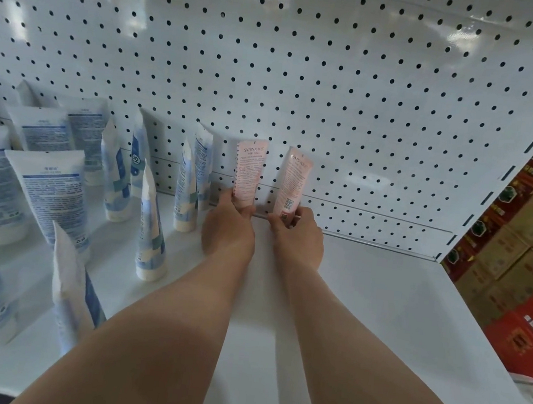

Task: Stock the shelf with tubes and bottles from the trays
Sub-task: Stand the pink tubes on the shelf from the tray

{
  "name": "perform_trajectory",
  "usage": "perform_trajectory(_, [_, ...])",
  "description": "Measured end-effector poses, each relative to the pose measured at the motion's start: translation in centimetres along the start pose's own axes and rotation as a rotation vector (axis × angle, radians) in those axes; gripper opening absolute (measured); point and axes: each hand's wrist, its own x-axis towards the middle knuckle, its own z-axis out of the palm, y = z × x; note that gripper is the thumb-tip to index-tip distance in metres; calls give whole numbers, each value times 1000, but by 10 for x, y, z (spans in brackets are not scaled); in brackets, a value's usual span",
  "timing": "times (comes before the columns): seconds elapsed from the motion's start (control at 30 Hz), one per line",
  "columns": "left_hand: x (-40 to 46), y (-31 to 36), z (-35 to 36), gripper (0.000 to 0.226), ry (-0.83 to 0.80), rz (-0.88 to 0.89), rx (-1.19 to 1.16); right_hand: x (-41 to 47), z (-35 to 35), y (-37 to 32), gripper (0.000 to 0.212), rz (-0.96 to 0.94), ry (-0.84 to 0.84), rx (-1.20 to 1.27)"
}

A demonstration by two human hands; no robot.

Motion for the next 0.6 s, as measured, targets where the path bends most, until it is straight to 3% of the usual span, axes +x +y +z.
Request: perform_trajectory(0.6, [-1,-1,1,32,-1,-1,29,0,-2,0,46,17,29,15])
